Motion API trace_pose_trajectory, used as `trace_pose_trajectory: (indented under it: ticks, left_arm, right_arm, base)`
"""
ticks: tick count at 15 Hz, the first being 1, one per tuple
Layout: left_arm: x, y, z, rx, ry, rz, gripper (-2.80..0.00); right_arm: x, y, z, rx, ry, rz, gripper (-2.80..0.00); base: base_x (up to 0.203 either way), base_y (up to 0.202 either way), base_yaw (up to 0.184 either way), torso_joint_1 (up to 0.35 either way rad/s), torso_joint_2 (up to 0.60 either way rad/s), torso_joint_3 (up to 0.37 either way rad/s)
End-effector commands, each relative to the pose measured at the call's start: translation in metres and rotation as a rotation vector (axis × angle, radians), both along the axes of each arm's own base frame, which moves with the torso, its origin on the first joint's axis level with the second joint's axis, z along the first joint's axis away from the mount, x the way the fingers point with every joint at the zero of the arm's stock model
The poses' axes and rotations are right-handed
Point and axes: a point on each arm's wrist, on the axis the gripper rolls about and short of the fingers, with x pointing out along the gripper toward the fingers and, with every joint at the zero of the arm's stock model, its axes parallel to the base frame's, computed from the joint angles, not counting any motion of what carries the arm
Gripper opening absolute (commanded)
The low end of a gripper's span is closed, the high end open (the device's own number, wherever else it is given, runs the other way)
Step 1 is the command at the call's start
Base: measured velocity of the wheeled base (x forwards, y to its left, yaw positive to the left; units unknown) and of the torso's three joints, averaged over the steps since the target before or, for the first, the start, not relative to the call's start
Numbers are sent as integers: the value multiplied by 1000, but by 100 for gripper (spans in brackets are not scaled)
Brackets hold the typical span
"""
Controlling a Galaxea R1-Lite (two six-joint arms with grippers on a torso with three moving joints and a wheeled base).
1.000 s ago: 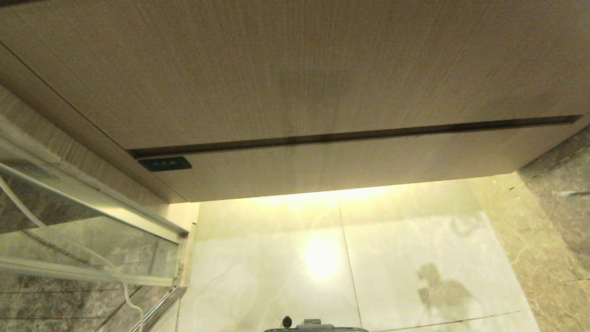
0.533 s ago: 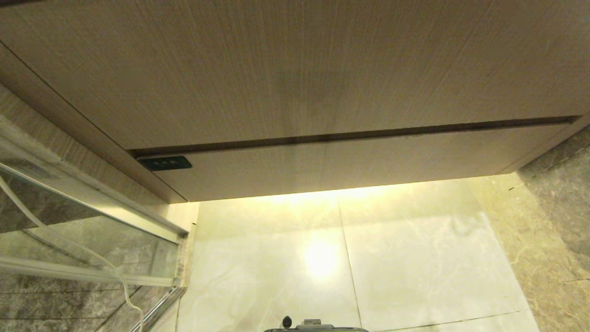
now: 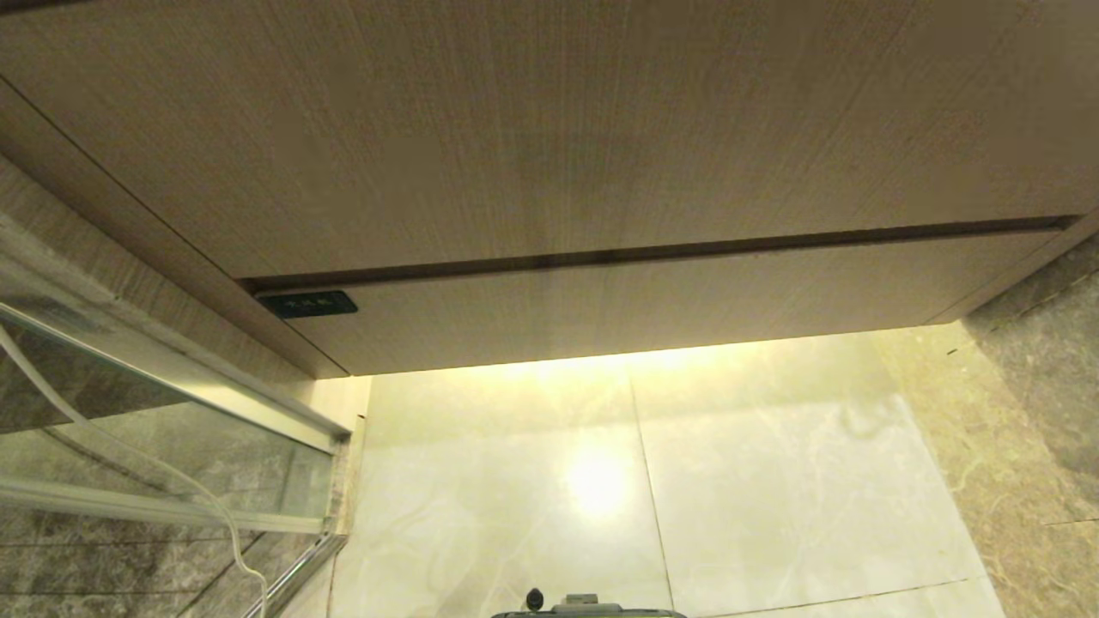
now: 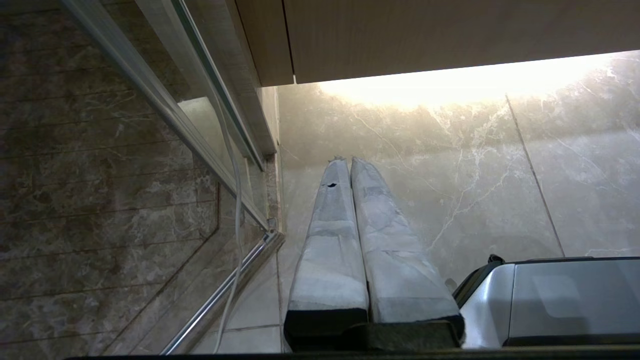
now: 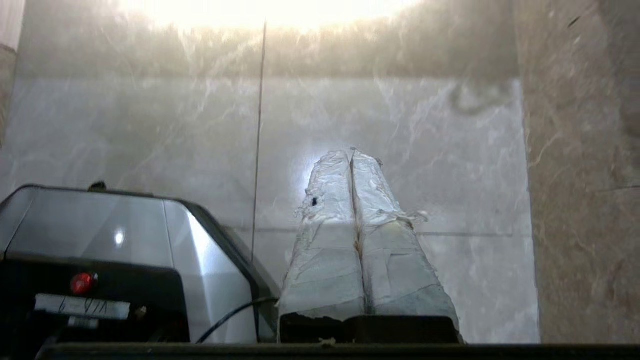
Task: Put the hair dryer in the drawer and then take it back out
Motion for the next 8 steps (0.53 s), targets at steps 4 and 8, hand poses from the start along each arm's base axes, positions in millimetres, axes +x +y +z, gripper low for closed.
trace_pose_trajectory:
  ticks: [4, 8]
  left_arm:
    - [0, 0, 0, 0, 1, 0, -280]
    - [0, 0, 0, -1, 1, 0, -280]
  right_arm:
    - [-11, -2, -24, 76, -196, -68, -280]
    - [-12, -2, -24, 82, -189, -72, -280]
  base:
    - [0, 0, 0, 0, 0, 0]
    - [0, 0, 0, 0, 0, 0]
